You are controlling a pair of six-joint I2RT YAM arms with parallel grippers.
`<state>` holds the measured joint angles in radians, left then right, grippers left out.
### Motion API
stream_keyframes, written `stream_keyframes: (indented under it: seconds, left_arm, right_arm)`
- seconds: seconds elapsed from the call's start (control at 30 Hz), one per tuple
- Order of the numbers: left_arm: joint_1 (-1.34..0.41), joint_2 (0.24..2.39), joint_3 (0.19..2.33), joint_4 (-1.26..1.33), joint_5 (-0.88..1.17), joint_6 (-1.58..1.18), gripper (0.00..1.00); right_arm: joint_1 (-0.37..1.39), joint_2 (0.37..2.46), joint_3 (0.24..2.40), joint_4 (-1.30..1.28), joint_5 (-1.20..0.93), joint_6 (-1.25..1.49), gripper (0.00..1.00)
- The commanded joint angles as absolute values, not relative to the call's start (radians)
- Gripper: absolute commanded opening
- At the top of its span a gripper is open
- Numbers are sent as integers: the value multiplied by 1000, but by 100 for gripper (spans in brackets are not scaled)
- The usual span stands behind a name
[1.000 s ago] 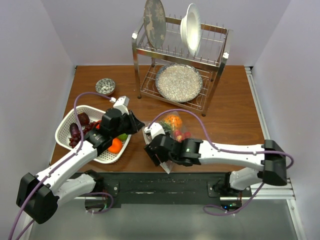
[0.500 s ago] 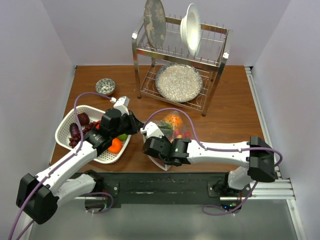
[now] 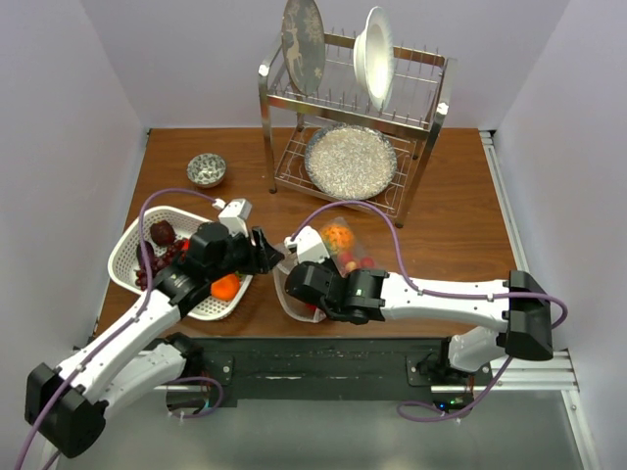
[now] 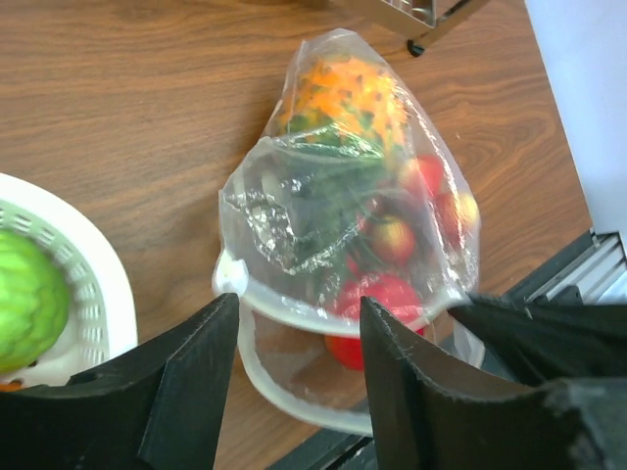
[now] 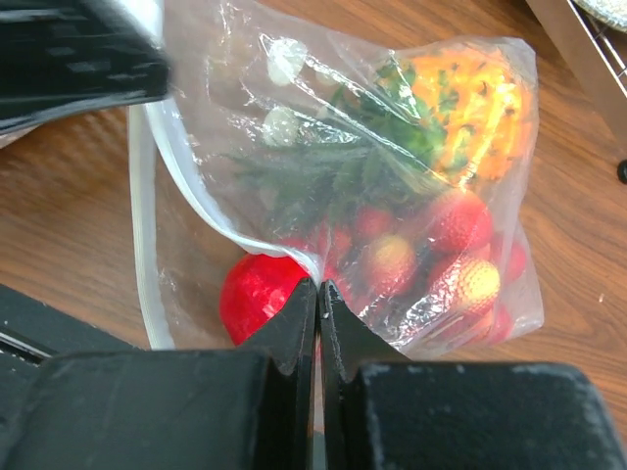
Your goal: Open the zip-top bag and remove the fake food
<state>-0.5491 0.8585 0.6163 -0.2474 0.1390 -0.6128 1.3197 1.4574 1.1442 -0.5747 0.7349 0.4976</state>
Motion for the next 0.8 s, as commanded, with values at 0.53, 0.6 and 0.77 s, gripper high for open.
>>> stream_keyframes:
  seconds: [0.53,0.6,0.77]
  left_arm:
    - [-1012,893,362,130,-74,-848,57]
    - [-1014,919,344,233,-81,-861,60]
    - [-1023,1052,354,282,-92,-847,69]
  right_arm:
    - [1181,1275,917,-368,502,643,0]
    - [1181,1255,882,-367,497,664,0]
    - [1181,1243,812,-344,482,707,0]
